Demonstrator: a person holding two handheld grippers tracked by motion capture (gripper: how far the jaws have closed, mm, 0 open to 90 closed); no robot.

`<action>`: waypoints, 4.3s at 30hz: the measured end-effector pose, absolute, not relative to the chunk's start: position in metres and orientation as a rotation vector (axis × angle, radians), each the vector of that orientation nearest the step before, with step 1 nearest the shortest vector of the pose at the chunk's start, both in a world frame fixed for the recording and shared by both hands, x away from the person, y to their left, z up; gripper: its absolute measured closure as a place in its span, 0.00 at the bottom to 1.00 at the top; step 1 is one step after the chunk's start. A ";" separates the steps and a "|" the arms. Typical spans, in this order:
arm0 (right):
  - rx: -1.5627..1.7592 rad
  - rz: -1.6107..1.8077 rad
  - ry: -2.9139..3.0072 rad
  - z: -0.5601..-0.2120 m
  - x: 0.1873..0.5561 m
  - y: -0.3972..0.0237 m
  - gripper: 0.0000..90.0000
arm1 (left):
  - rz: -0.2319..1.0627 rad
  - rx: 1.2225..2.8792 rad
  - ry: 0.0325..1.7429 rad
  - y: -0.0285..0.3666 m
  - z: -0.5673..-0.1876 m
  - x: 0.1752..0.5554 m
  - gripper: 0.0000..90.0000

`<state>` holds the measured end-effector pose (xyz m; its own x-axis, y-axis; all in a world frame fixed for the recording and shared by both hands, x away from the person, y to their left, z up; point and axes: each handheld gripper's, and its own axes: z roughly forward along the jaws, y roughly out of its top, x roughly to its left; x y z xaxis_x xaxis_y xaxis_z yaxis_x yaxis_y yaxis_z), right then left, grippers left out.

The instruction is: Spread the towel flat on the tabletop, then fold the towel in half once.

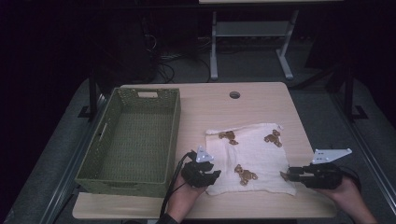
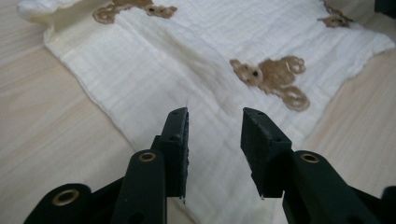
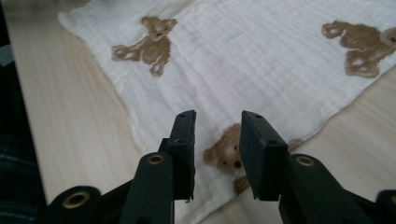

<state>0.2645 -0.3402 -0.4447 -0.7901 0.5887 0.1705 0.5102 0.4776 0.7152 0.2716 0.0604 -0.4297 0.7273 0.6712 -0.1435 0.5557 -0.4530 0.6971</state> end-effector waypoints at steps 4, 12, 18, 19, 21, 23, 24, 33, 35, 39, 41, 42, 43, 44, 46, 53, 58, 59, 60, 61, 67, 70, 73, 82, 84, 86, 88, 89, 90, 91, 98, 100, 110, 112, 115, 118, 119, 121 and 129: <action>0.984 1.209 2.594 -0.444 0.275 -0.335 0.69 | 0.215 2.161 0.924 0.058 -0.429 0.285 0.67; 0.970 1.207 2.565 -0.442 0.300 -0.324 0.65 | 0.243 2.154 0.962 0.054 -0.434 0.317 0.71; 0.965 1.210 2.560 -0.443 0.316 -0.317 0.64 | 0.264 2.146 1.004 0.052 -0.437 0.341 0.72; 0.965 1.208 2.560 -0.443 0.319 -0.316 0.64 | 0.269 2.147 1.004 0.051 -0.437 0.345 0.72; 0.958 1.207 2.563 -0.443 0.323 -0.314 0.63 | 0.275 2.151 1.004 0.050 -0.438 0.350 0.72; 0.949 1.208 2.562 -0.442 0.328 -0.312 0.63 | 0.285 2.154 1.009 0.048 -0.440 0.356 0.73; 0.953 1.208 2.562 -0.442 0.329 -0.311 0.63 | 0.280 2.154 1.010 0.048 -0.441 0.360 0.73; 0.950 1.200 2.548 -0.442 0.345 -0.306 0.62 | 0.355 2.154 1.040 0.046 -0.445 0.388 0.79; 0.959 1.199 2.543 -0.442 0.347 -0.306 0.62 | 0.377 2.153 1.057 0.046 -0.446 0.397 0.79; 0.972 1.193 2.525 -0.441 0.356 -0.307 0.62 | 0.414 2.149 1.105 0.049 -0.448 0.415 0.78; 0.992 1.188 2.513 -0.441 0.362 -0.308 0.62 | 0.432 2.134 1.139 0.050 -0.450 0.424 0.78; 0.985 1.185 2.509 -0.441 0.366 -0.308 0.62 | 0.434 2.124 1.147 0.050 -0.451 0.427 0.78; 0.990 1.183 2.505 -0.441 0.370 -0.308 0.62 | 0.440 2.124 1.154 0.050 -0.452 0.430 0.78; 0.988 1.178 2.499 -0.441 0.374 -0.308 0.62 | 0.451 2.124 1.166 0.049 -0.453 0.433 0.78; 1.001 1.174 2.488 -0.441 0.382 -0.308 0.62 | 0.473 2.121 1.175 0.049 -0.454 0.439 0.78; 1.047 1.098 2.468 -0.441 0.411 -0.311 0.64 | 0.473 2.101 1.231 0.054 -0.458 0.454 0.78; 1.118 1.061 2.425 -0.446 0.434 -0.322 0.66 | 0.460 2.120 1.228 0.055 -0.464 0.458 0.78; 1.145 1.062 2.411 -0.448 0.438 -0.324 0.66 | 0.449 2.124 1.230 0.055 -0.466 0.458 0.78; 1.155 1.074 2.399 -0.451 0.442 -0.327 0.66 | 0.450 2.124 1.229 0.055 -0.466 0.458 0.77; 1.187 1.063 2.393 -0.453 0.445 -0.329 0.67 | 0.450 2.125 1.228 0.055 -0.466 0.458 0.78; 1.259 1.048 2.368 -0.466 0.459 -0.334 0.70 | 0.454 2.121 1.221 0.056 -0.467 0.458 0.80; 1.274 1.003 2.376 -0.471 0.460 -0.332 0.72 | 0.461 2.117 1.217 0.057 -0.468 0.457 0.83; 1.272 0.999 2.371 -0.473 0.459 -0.334 0.79 | 0.454 2.124 1.197 0.057 -0.468 0.458 0.89; 1.261 0.988 2.368 -0.472 0.457 -0.331 0.97 | 0.420 2.091 1.237 0.058 -0.468 0.461 0.97; 1.258 0.992 2.362 -0.470 0.457 -0.331 0.97 | 0.420 2.072 1.241 0.059 -0.467 0.461 0.97; 1.261 1.018 2.341 -0.466 0.457 -0.333 0.97 | 0.428 2.048 1.234 0.059 -0.463 0.460 0.97; 1.261 1.042 2.323 -0.460 0.457 -0.335 0.97 | 0.434 2.034 1.235 0.059 -0.458 0.461 0.97; 1.258 1.059 2.309 -0.456 0.457 -0.336 0.97 | 0.441 2.028 1.232 0.058 -0.454 0.462 0.97; 1.258 1.084 2.298 -0.451 0.457 -0.338 0.97 | 0.448 2.030 1.225 0.059 -0.450 0.463 0.97; 1.253 1.098 2.288 -0.448 0.457 -0.338 0.97 | 0.459 2.025 1.220 0.059 -0.445 0.463 0.97; 1.177 1.158 2.237 -0.417 0.446 -0.343 0.97 | 0.497 1.994 1.176 0.060 -0.417 0.458 0.97; 1.160 1.160 2.238 -0.412 0.441 -0.344 0.97 | 0.483 1.997 1.166 0.061 -0.415 0.452 0.97; 1.144 1.188 2.260 -0.407 0.413 -0.353 0.96 | 0.422 1.986 1.118 0.061 -0.407 0.420 0.97; 1.142 1.195 2.264 -0.407 0.409 -0.353 0.96 | 0.399 1.982 1.113 0.061 -0.407 0.413 0.97; 1.133 1.187 2.279 -0.408 0.402 -0.351 0.96 | 0.383 1.975 1.106 0.060 -0.409 0.402 0.97; 1.119 1.176 2.298 -0.410 0.395 -0.347 0.96 | 0.365 1.980 1.098 0.062 -0.411 0.394 0.97; 1.111 1.173 2.305 -0.411 0.392 -0.346 0.96 | 0.358 1.981 1.096 0.062 -0.412 0.392 0.97; 1.099 1.155 2.319 -0.412 0.387 -0.345 0.96 | 0.342 1.984 1.089 0.064 -0.413 0.387 0.97; 1.086 1.156 2.355 -0.415 0.368 -0.346 0.96 | 0.325 2.013 1.048 0.066 -0.415 0.368 0.97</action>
